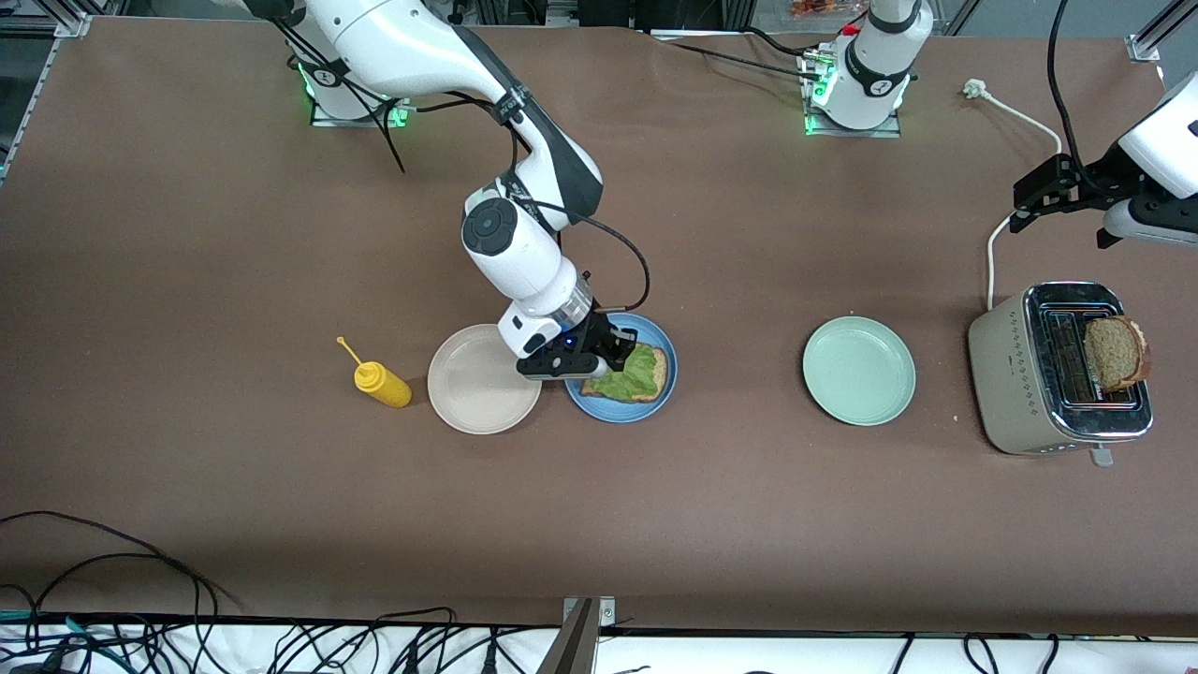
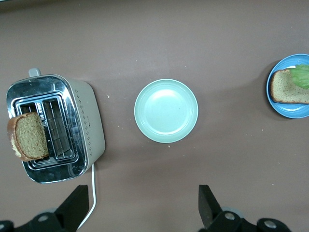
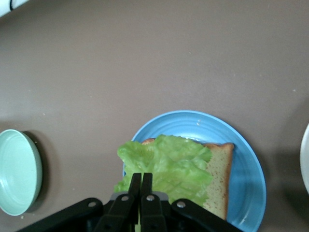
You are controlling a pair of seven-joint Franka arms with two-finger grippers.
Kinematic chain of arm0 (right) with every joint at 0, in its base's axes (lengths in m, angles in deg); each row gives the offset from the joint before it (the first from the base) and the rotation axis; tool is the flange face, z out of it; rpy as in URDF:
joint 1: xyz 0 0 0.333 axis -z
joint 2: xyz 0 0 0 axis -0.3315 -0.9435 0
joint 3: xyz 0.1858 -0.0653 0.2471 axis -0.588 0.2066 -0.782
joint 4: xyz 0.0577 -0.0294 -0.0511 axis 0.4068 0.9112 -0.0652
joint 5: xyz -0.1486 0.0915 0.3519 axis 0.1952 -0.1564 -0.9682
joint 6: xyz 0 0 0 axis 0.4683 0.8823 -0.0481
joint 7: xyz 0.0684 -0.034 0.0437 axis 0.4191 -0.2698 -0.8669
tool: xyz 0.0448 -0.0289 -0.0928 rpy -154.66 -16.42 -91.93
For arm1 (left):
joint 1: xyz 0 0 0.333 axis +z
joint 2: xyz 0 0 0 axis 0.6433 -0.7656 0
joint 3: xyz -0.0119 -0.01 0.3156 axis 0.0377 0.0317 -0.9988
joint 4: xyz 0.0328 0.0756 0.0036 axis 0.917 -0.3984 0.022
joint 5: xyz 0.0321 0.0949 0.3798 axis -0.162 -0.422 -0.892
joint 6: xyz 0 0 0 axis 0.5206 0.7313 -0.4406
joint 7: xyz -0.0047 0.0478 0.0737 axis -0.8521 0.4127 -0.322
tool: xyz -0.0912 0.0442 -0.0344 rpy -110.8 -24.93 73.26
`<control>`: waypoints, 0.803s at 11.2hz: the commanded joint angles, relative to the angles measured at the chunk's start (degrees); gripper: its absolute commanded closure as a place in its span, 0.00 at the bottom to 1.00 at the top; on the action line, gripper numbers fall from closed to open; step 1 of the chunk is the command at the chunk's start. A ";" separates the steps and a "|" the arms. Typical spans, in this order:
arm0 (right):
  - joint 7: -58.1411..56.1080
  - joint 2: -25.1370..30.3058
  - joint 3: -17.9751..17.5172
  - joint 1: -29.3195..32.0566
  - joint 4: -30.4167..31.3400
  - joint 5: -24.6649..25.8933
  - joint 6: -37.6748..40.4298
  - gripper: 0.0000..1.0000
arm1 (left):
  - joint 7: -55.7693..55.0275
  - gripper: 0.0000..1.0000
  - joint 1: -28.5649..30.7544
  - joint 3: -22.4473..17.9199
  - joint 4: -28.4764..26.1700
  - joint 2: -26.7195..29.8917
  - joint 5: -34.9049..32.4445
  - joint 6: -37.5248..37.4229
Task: Make sandwich in blue plate with both arms
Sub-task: 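Lower the lettuce onto the bread and open the right gripper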
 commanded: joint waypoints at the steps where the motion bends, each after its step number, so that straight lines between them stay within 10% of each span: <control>1: -0.29 1.22 0.48 -0.26 0.48 1.77 -0.62 1.00 | -0.47 0.00 -0.26 0.14 1.03 -0.13 -1.35 -0.95; 9: -2.93 -3.00 2.59 0.00 -3.04 2.56 -1.94 1.00 | -0.48 0.00 -0.61 0.57 1.30 -0.22 -1.61 -0.95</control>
